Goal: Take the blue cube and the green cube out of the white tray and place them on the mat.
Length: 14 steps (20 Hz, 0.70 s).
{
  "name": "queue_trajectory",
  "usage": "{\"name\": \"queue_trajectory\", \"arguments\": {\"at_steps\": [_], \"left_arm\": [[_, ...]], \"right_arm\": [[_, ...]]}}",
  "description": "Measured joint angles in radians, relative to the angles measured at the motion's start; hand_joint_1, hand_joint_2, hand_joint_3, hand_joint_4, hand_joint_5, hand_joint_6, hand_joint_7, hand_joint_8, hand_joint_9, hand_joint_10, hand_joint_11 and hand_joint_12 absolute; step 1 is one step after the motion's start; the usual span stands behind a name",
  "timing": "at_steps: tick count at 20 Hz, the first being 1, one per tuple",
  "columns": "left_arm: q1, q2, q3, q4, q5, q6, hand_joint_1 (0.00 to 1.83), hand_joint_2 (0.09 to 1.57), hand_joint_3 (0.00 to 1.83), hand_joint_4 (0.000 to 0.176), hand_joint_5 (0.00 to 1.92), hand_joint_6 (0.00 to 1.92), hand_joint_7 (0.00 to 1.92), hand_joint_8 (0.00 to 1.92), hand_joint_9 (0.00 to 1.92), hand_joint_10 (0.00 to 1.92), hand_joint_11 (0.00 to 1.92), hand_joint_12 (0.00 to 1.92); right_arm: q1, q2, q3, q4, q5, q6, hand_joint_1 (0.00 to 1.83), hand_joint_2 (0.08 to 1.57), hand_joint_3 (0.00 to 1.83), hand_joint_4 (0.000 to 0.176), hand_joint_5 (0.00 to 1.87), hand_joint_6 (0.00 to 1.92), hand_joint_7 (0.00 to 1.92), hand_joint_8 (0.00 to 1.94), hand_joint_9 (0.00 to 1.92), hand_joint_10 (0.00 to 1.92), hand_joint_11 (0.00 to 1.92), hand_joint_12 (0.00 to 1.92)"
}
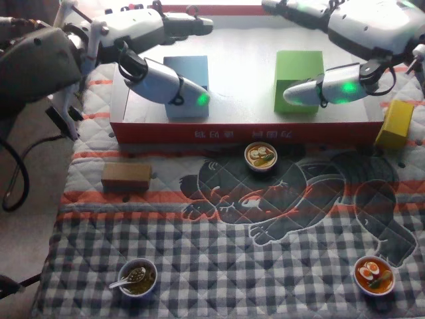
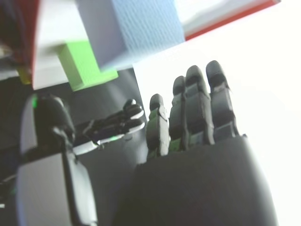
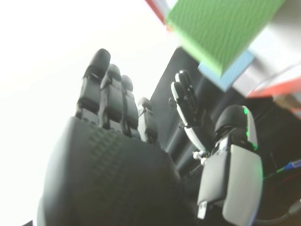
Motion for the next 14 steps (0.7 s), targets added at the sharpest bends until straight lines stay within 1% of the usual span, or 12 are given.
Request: {"name": "queue_trajectory", "arguments": {"at_steps": [1, 2, 3, 5, 6, 7, 9, 10, 11, 12, 13, 14], "left_arm": [[0.000, -0.010, 0.019, -0.003, 0.005, 0.000, 0.69, 0.90, 0.00, 0.176, 0.24, 0.01, 0.28, 0.01, 0.32, 0.01, 0.00, 0.60], [-0.001, -0.018, 0.035, -0.007, 0.013, 0.000, 0.73, 0.89, 0.00, 0.176, 0.23, 0.00, 0.27, 0.00, 0.31, 0.00, 0.00, 0.62], [0.000, -0.028, 0.045, -0.016, 0.023, 0.000, 0.74, 0.89, 0.00, 0.176, 0.23, 0.00, 0.29, 0.01, 0.32, 0.01, 0.01, 0.63], [0.000, -0.044, 0.055, -0.026, 0.046, 0.000, 0.75, 0.92, 0.00, 0.176, 0.19, 0.00, 0.29, 0.01, 0.34, 0.01, 0.00, 0.59], [0.000, -0.050, 0.059, -0.027, 0.053, 0.000, 0.75, 0.92, 0.00, 0.176, 0.21, 0.00, 0.30, 0.00, 0.36, 0.00, 0.00, 0.63], [0.000, -0.050, 0.062, -0.029, 0.057, 0.000, 0.79, 0.93, 0.00, 0.176, 0.23, 0.01, 0.32, 0.01, 0.41, 0.02, 0.02, 0.65], [0.001, -0.050, 0.069, -0.037, 0.061, 0.000, 0.87, 0.94, 0.00, 0.176, 0.26, 0.01, 0.38, 0.01, 0.49, 0.02, 0.03, 0.68], [0.001, -0.051, 0.074, -0.043, 0.063, 0.000, 0.92, 0.99, 0.00, 0.176, 0.32, 0.00, 0.45, 0.01, 0.56, 0.01, 0.07, 0.64], [0.001, -0.061, 0.086, -0.051, 0.063, 0.000, 1.04, 1.09, 0.00, 0.140, 0.49, 0.01, 0.63, 0.01, 0.73, 0.02, 0.18, 0.60], [0.001, -0.061, 0.087, -0.052, 0.064, 0.000, 1.26, 1.18, 0.00, 0.101, 0.67, 0.02, 0.77, 1.01, 0.79, 0.02, 0.18, 0.71], [0.001, -0.063, 0.088, -0.056, 0.064, 0.000, 1.22, 1.18, 0.00, 0.000, 0.87, 0.74, 0.81, 1.32, 0.85, 0.04, 0.16, 0.95], [0.001, -0.069, 0.097, -0.069, 0.062, 0.000, 1.22, 1.18, 0.00, 0.000, 0.87, 0.74, 0.81, 1.32, 0.85, 0.04, 0.16, 0.95]], "right_arm": [[0.002, -0.008, 0.009, -0.002, -0.013, 0.000, 0.58, 1.01, 0.00, 0.176, 0.00, 0.00, 0.21, 0.01, 0.35, 0.04, 0.00, 1.39], [0.003, -0.021, 0.023, -0.002, -0.027, 0.000, 0.60, 1.00, 0.00, 0.176, 0.03, 0.00, 0.24, 0.01, 0.33, 0.03, 0.00, 1.30], [0.003, -0.031, 0.035, -0.002, -0.044, 0.000, 0.62, 1.00, 0.00, 0.176, 0.05, 0.01, 0.27, 0.01, 0.36, 0.03, 0.00, 1.31], [0.006, -0.042, 0.048, -0.002, -0.074, 0.000, 0.66, 1.00, 0.00, 0.164, 0.09, 0.00, 0.28, 0.00, 0.41, 0.03, 0.02, 1.38], [0.006, -0.043, 0.051, -0.002, -0.085, 0.000, 0.67, 1.00, 0.00, 0.163, 0.12, 0.00, 0.34, 0.01, 0.47, 0.03, 0.06, 1.37], [0.006, -0.043, 0.052, -0.002, -0.089, 0.000, 0.67, 1.01, 0.00, 0.145, 0.14, 0.00, 0.42, 0.01, 0.55, 0.04, 0.11, 1.37], [0.006, -0.043, 0.054, -0.002, -0.093, 0.000, 0.66, 1.02, 0.00, 0.106, 0.22, 0.00, 0.67, 0.02, 0.73, 0.06, 0.23, 1.41], [0.006, -0.043, 0.054, -0.002, -0.095, 0.000, 0.71, 1.04, 0.00, 0.081, 0.32, 0.01, 0.83, 0.05, 0.88, 0.12, 0.31, 1.50], [0.009, -0.043, 0.054, -0.002, -0.088, 0.000, 0.92, 1.06, 0.00, 0.004, 0.55, 0.01, 1.14, 0.11, 0.97, 0.67, 0.56, 1.74], [0.009, -0.043, 0.054, -0.001, -0.087, 0.000, 0.97, 1.08, 0.00, 0.000, 0.60, 0.01, 1.22, 0.13, 0.97, 0.94, 0.69, 1.78], [0.013, -0.043, 0.053, -0.002, -0.087, 0.000, 0.98, 1.09, 0.00, 0.000, 0.63, 0.00, 1.24, 0.12, 0.94, 1.01, 0.67, 1.75], [0.013, -0.044, 0.053, -0.001, -0.085, 0.000, 0.98, 1.09, 0.00, 0.000, 0.63, 0.00, 1.24, 0.12, 0.94, 1.01, 0.67, 1.75]]}}
